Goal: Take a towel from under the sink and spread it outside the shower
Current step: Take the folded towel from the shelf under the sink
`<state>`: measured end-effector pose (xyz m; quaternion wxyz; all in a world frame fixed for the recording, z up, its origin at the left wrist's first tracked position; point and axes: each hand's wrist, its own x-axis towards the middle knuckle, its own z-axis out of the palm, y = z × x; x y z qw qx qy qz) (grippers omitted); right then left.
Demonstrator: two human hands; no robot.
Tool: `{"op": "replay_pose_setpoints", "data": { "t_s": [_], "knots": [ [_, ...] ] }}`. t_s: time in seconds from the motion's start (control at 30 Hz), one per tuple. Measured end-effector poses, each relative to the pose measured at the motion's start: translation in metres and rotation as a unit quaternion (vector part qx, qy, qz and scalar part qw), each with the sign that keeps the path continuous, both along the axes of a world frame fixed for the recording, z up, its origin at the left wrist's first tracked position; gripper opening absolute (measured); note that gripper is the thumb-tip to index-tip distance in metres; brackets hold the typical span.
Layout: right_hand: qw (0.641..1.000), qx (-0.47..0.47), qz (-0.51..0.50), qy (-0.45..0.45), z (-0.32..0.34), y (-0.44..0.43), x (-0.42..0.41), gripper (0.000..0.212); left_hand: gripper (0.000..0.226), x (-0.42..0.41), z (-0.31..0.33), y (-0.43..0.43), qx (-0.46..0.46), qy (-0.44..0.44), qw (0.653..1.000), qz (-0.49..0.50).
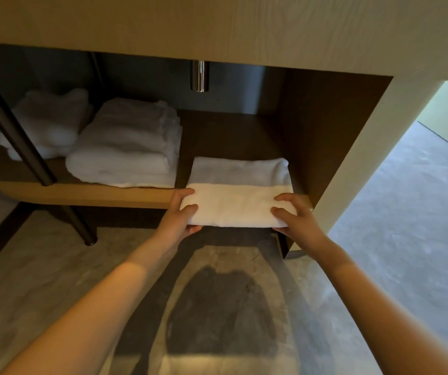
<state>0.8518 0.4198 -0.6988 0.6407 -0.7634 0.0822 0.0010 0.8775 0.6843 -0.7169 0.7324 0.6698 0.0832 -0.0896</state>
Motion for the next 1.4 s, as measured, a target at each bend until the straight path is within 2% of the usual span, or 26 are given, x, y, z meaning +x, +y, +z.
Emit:
{"op": "replay_pose_setpoints", "data": {
  "t_s": [0.07, 0.2, 0.3, 0.37, 0.5, 0.6, 0.77, 0.87, 0.97, 1.1, 1.23, 1.4],
  "knots": [
    [1.0, 0.022, -0.001, -0.001, -0.001, -0.004, -0.011, 0.021, 0.032, -0.007, -0.002, 0.006, -0.021, 0.02, 0.999, -0.031],
    [1.0, -0.018, 0.007, -0.015, -0.004, -0.01, -0.027, 0.027, 0.032, -0.021, -0.001, 0.008, -0.045, 0.017, 0.996, -0.07],
    [0.999, -0.027, 0.012, -0.011, -0.006, -0.013, -0.029, 0.028, 0.032, -0.025, 0.003, 0.005, -0.005, 0.004, 0.997, -0.081],
    [1.0, 0.002, 0.007, 0.005, -0.003, -0.015, -0.027, 0.027, 0.032, -0.025, 0.008, 0.007, 0.024, 0.005, 0.994, -0.103],
    [0.997, -0.005, 0.057, 0.041, 0.001, -0.022, -0.022, 0.045, 0.046, -0.022, 0.016, 0.013, 0.035, 0.021, 0.987, -0.157],
    [0.996, 0.007, 0.08, 0.042, 0.001, -0.024, -0.022, 0.058, 0.053, -0.021, 0.014, 0.017, 0.035, 0.028, 0.986, -0.163],
    [0.998, -0.01, 0.041, 0.041, 0.018, -0.013, -0.04, 0.057, 0.056, -0.031, 0.02, 0.02, 0.049, 0.03, 0.989, -0.138],
    [0.996, -0.029, 0.012, 0.086, 0.045, -0.007, -0.063, 0.062, 0.057, -0.047, 0.04, 0.023, 0.039, 0.061, 0.986, -0.151],
    [0.991, -0.019, 0.002, 0.13, 0.084, -0.001, -0.091, 0.063, 0.055, -0.074, 0.076, 0.026, 0.079, 0.07, 0.987, -0.124],
    [0.983, 0.017, 0.004, 0.181, 0.152, 0.01, -0.133, 0.064, 0.056, -0.125, 0.14, 0.036, 0.054, 0.112, 0.984, -0.126],
    [0.979, 0.032, 0.01, 0.201, 0.235, 0.018, -0.185, 0.065, 0.056, -0.179, 0.234, 0.046, 0.086, 0.15, 0.976, -0.133],
    [0.978, 0.028, 0.023, 0.207, 0.362, 0.028, -0.242, 0.063, 0.054, -0.242, 0.376, 0.054, 0.08, 0.175, 0.975, -0.109]
  ]
}}
